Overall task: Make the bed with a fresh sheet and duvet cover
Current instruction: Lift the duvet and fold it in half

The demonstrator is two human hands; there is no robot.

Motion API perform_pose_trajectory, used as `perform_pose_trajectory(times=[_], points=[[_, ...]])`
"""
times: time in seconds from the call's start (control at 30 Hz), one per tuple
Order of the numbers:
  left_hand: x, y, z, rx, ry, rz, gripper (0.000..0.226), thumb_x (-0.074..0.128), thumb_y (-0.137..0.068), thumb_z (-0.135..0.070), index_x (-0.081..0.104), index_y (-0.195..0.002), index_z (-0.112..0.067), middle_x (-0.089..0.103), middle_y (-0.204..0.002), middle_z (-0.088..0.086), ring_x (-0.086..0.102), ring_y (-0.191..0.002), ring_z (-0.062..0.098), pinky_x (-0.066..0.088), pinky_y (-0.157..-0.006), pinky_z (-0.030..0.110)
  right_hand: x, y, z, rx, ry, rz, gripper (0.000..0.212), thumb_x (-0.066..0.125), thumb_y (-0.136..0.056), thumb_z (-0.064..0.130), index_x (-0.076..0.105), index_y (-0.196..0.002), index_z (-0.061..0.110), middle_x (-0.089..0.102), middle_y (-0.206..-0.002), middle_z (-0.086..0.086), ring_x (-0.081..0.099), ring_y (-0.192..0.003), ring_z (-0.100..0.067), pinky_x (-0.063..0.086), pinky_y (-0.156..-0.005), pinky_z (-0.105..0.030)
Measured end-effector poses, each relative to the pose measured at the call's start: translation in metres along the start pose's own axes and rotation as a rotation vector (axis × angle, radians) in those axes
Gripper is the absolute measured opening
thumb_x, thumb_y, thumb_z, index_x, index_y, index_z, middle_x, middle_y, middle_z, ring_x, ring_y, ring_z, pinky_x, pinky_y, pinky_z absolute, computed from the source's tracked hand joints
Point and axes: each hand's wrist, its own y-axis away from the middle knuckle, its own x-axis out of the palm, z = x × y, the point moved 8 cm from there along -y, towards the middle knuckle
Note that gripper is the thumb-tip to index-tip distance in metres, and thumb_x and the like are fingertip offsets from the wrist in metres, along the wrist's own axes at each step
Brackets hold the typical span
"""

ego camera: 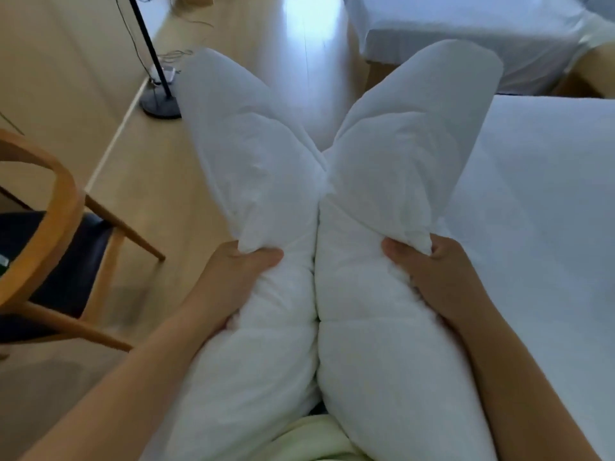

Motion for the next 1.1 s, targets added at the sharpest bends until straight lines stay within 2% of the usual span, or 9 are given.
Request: perform_pose_trajectory(times=[0.2, 0.33, 0.43, 0.53, 0.6, 0.73, 0.8, 0.93, 1.1], points=[[0.083, -0.191, -0.086, -0.004, -0.042, 0.040, 0.009, 0.067, -0.084, -0.020, 0.069, -0.085, -0.011, 0.072, -0.082, 0.003, 0.068, -0.077, 0.017, 0.053, -0.069, 0.024, -0.033, -0.203, 0.016, 0.033, 0.001, -0.036, 0.031, 0.063, -0.088, 0.034, 0.056, -0.066, 0.013, 0.049, -0.046, 0.002, 0.045, -0.036, -0.008, 0.038, -0.042, -0.021], [0.123, -0.276, -0.124, 0.010, -0.025, 0.002, 0.007, 0.066, -0.085, -0.019, 0.068, -0.082, -0.012, 0.071, -0.083, 0.005, 0.067, -0.078, 0.020, 0.051, -0.072, 0.026, -0.050, -0.318, 0.032, -0.007, 0.012, -0.024, 0.031, 0.064, -0.087, 0.034, 0.058, -0.066, 0.013, 0.052, -0.046, 0.003, 0.047, -0.039, -0.009, 0.041, -0.051, -0.026], [0.137, -0.347, -0.167, 0.029, -0.007, -0.067, 0.006, 0.067, -0.084, -0.019, 0.069, -0.083, -0.013, 0.072, -0.080, 0.002, 0.068, -0.076, 0.017, 0.052, -0.067, 0.023, -0.055, -0.411, 0.061, -0.014, 0.036, 0.023, 0.031, 0.064, -0.086, 0.036, 0.059, -0.067, 0.011, 0.051, -0.043, 0.005, 0.047, -0.037, -0.008, 0.040, -0.047, -0.022], [0.146, -0.411, -0.215, 0.088, 0.043, -0.105, 0.008, 0.067, -0.083, -0.014, 0.069, -0.075, -0.014, 0.070, -0.064, -0.006, 0.066, -0.062, 0.009, 0.050, -0.055, 0.014, -0.056, -0.496, 0.101, -0.070, 0.022, 0.063, 0.034, 0.064, -0.086, 0.035, 0.054, -0.063, 0.012, 0.047, -0.039, 0.007, 0.044, -0.034, -0.006, 0.037, -0.041, -0.019], [0.155, -0.462, -0.239, 0.088, 0.044, -0.117, 0.009, 0.067, -0.083, -0.014, 0.069, -0.074, -0.013, 0.068, -0.063, -0.005, 0.065, -0.062, 0.011, 0.049, -0.057, 0.017, -0.051, -0.558, 0.123, -0.093, 0.053, 0.087, 0.035, 0.063, -0.086, 0.036, 0.054, -0.064, 0.011, 0.048, -0.041, 0.006, 0.044, -0.035, -0.006, 0.038, -0.045, -0.023], [0.156, -0.577, -0.274, 0.055, 0.058, -0.150, 0.008, 0.066, -0.083, -0.014, 0.071, -0.082, -0.008, 0.071, -0.078, 0.006, 0.066, -0.075, 0.021, 0.050, -0.070, 0.027, -0.022, -0.685, 0.147, -0.110, 0.065, 0.125, 0.032, 0.062, -0.088, 0.031, 0.058, -0.075, 0.002, 0.051, -0.050, -0.001, 0.047, -0.041, -0.011, 0.040, -0.050, -0.026], [0.157, -0.641, -0.302, 0.052, 0.056, -0.148, 0.007, 0.066, -0.083, -0.014, 0.071, -0.082, -0.009, 0.071, -0.082, 0.008, 0.066, -0.078, 0.023, 0.051, -0.074, 0.029, -0.011, -0.749, 0.163, -0.096, 0.038, 0.113, 0.028, 0.062, -0.088, 0.026, 0.056, -0.070, 0.005, 0.049, -0.048, 0.000, 0.046, -0.041, -0.011, 0.040, -0.049, -0.026], [0.177, -0.762, -0.373, 0.064, 0.016, -0.080, 0.007, 0.067, -0.082, -0.014, 0.069, -0.076, -0.010, 0.068, -0.074, 0.005, 0.064, -0.069, 0.018, 0.049, -0.071, 0.028, -0.012, -0.869, 0.201, -0.061, -0.037, 0.077, 0.027, 0.064, -0.086, 0.020, 0.051, -0.065, 0.009, 0.042, -0.042, 0.003, 0.039, -0.034, -0.006, 0.033, -0.037, -0.018], [0.216, -0.889, -0.427, 0.004, 0.011, -0.026, 0.008, 0.066, -0.083, -0.014, 0.069, -0.077, -0.009, 0.069, -0.069, 0.001, 0.066, -0.065, 0.017, 0.051, -0.063, 0.026, -0.021, -0.999, 0.212, 0.007, -0.069, 0.040, 0.033, 0.065, -0.086, 0.020, 0.049, -0.058, 0.012, 0.043, -0.041, 0.005, 0.041, -0.036, -0.008, 0.035, -0.042, -0.020]])
